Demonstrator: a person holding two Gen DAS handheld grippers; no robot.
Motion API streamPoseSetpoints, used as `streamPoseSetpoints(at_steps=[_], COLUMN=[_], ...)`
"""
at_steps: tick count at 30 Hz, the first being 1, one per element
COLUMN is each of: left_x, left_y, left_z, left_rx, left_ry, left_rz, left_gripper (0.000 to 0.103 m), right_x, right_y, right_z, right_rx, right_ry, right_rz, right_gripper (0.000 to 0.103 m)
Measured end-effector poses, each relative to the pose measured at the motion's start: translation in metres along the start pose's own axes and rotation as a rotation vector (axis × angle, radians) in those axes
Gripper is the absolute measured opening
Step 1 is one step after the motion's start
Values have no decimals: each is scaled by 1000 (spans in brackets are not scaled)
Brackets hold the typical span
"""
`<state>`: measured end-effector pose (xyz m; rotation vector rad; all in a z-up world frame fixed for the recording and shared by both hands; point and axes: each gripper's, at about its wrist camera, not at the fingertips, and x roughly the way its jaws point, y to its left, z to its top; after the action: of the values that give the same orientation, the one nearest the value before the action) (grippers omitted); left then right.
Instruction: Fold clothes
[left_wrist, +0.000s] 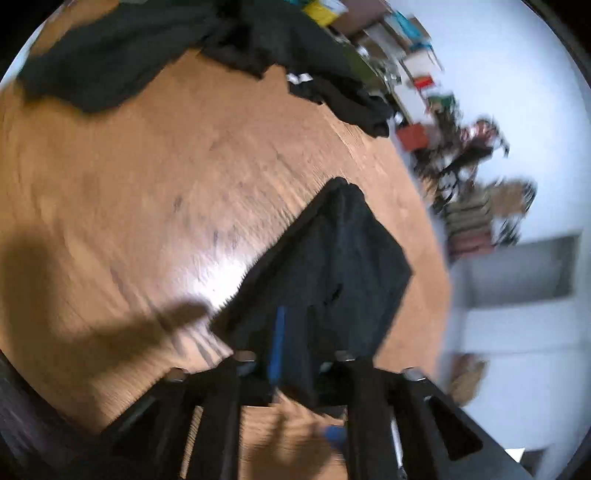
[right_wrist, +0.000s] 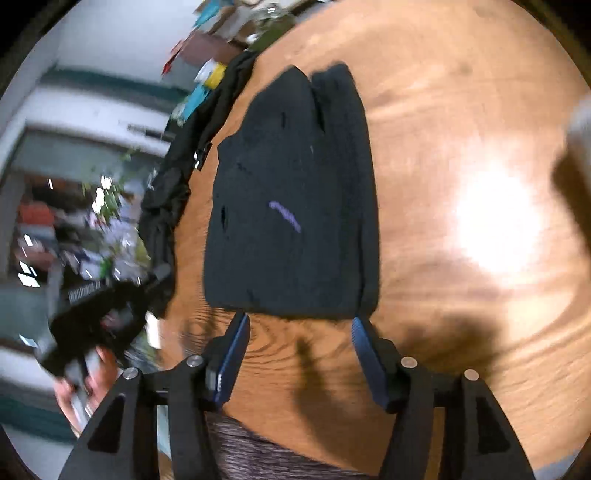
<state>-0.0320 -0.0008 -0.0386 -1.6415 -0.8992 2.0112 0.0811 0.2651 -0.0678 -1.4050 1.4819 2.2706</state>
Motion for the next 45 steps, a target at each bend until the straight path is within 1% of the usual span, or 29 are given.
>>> streamPoseSetpoints(at_steps=[1, 3, 5, 7, 12, 13, 15, 16, 17, 18, 19, 21, 22, 24, 26, 28, 31, 34, 36, 37, 38, 39, 41, 42, 43, 45], left_x=[6, 18, 21, 20, 22, 24, 28, 28, 28, 28, 28, 30, 34, 41, 49, 54, 58, 69, 73, 77, 83, 88, 103, 105, 107, 106], left_y=[5, 15, 19, 26, 37, 39, 42, 46, 49, 50, 51, 52, 50, 45, 42, 42, 40, 40, 37, 33, 29, 26, 14, 10, 7, 0], left_z=[-4, -12, -18, -25, -33, -35, -36, -36, -36, -38, -39, -43, -43, -44, -46, -50, -52, -49, -45, -39, -34, -29, -19, -18, -17, -15], left_rx=[-23, -70, -91, -127, -195, -213, -243, -257, -270, -284, -297, -318, -314, -296, -315, -355, -401, -455, -476, -477, -473, -449, -419, -425, -431, -437], left_ry=[34, 104, 114, 92, 68, 63, 42, 31, 21, 11, -1, -22, -24, -16, -13, -46, -104, -122, -149, -156, -151, -124, -52, -39, -27, -20], left_rz=[-43, -129, -144, -140, -153, -161, -172, -179, -185, -191, -199, -209, -216, -217, -271, -338, -380, -418, -414, -399, -396, -379, -304, -288, -273, -298], left_gripper=[46, 56, 59, 62, 63, 63, 63, 63, 63, 63, 63, 63, 63, 63, 64, 64, 67, 69, 69, 69, 69, 68, 38, 31, 26, 23], right_x=[3, 5, 10, 15, 24, 27, 30, 31, 31, 32, 31, 30, 28, 21, 10, 0, -5, -7, -9, -10, -11, -12, -14, -14, -14, -16], right_y=[0, 4, 6, 5, 3, 3, 4, 4, 4, 5, 2, -1, -2, 4, 14, 26, 41, 46, 49, 50, 50, 50, 51, 49, 47, 40], right_z=[-4, -10, -12, -10, -2, -1, 3, 4, 4, 4, 4, 5, 6, 10, 14, 19, 25, 27, 28, 29, 28, 28, 27, 26, 25, 24], right_rx=[19, 29, 49, 77, 139, 150, 161, 166, 159, 141, 131, 145, 155, 137, 106, 75, 34, 27, 14, 6, -1, -8, -23, -33, -44, -47], right_ry=[-12, -32, -42, -51, -71, -76, -87, -92, -93, -94, -94, -84, -82, -79, -90, -108, -126, -122, -118, -115, -112, -109, -104, -100, -96, -97], right_rz=[-10, -21, -18, -14, 18, 20, 15, 12, -3, -19, -14, 25, 53, 89, 127, 161, 176, 200, 210, 215, 216, 215, 214, 202, 187, 155], right_gripper=[63, 63, 67, 67, 65, 60, 57, 52, 41, 36, 30, 26, 22, 19, 18, 16, 16, 16, 16, 16, 16, 16, 16, 16, 16, 17])
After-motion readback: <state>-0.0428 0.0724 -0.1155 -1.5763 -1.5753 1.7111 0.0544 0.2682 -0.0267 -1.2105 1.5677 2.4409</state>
